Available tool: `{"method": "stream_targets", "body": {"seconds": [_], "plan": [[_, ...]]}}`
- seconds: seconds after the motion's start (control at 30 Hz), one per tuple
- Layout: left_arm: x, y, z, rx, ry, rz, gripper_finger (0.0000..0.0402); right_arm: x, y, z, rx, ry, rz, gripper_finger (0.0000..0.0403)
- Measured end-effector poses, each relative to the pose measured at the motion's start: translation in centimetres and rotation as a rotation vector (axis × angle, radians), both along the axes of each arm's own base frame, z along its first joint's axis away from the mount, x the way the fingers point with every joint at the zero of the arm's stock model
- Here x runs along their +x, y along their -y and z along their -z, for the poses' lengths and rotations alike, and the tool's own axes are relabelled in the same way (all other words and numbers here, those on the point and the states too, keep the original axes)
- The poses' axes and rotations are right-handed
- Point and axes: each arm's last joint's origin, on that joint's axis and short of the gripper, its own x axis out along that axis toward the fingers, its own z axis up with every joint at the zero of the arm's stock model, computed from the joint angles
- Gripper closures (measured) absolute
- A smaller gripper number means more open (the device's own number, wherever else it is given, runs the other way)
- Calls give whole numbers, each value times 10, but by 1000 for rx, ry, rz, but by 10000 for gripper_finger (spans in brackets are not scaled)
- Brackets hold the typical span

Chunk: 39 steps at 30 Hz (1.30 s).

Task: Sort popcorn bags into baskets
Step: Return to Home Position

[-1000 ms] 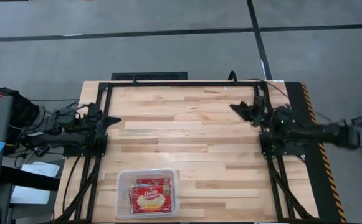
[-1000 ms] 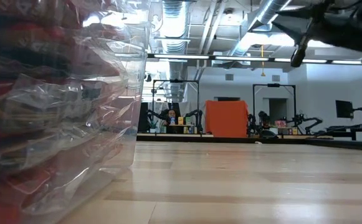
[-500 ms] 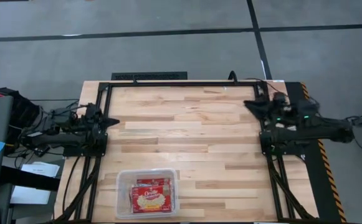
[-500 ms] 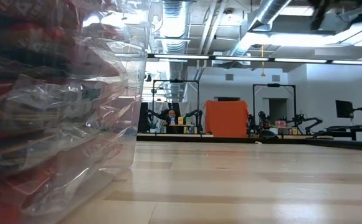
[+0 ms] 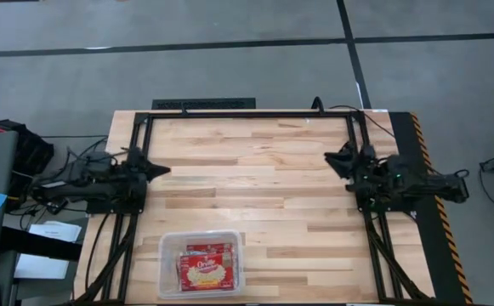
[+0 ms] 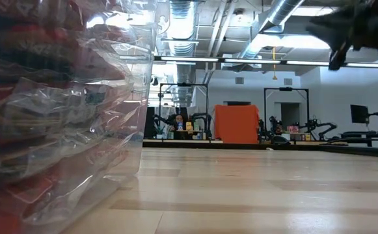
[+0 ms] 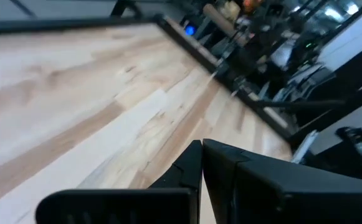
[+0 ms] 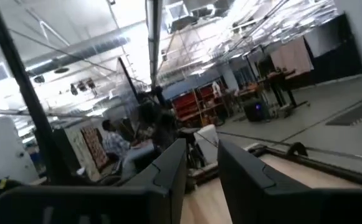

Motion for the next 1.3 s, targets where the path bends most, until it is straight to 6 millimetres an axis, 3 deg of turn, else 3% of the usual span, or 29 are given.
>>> {"method": "stream_targets", "body": {"seconds": [0.13, 0.5, 0.9, 1.07, 1.3], "plan": [[11, 0, 24, -44, -59, 11, 401, 7, 2, 24, 57, -107, 0, 285], [26, -1, 54, -16, -92, -7, 401, 7, 6, 29, 19, -174, 79, 285], [37, 3, 74, 110, -90, 171, 401, 8, 7, 36, 22, -244, 86, 285], [39, 3, 72, 288, -67, 187, 401, 9, 7, 40, 25, -281, 86, 285], [38, 4, 74, 148, -75, 206, 401, 9, 7, 41, 26, -297, 84, 285]]}}
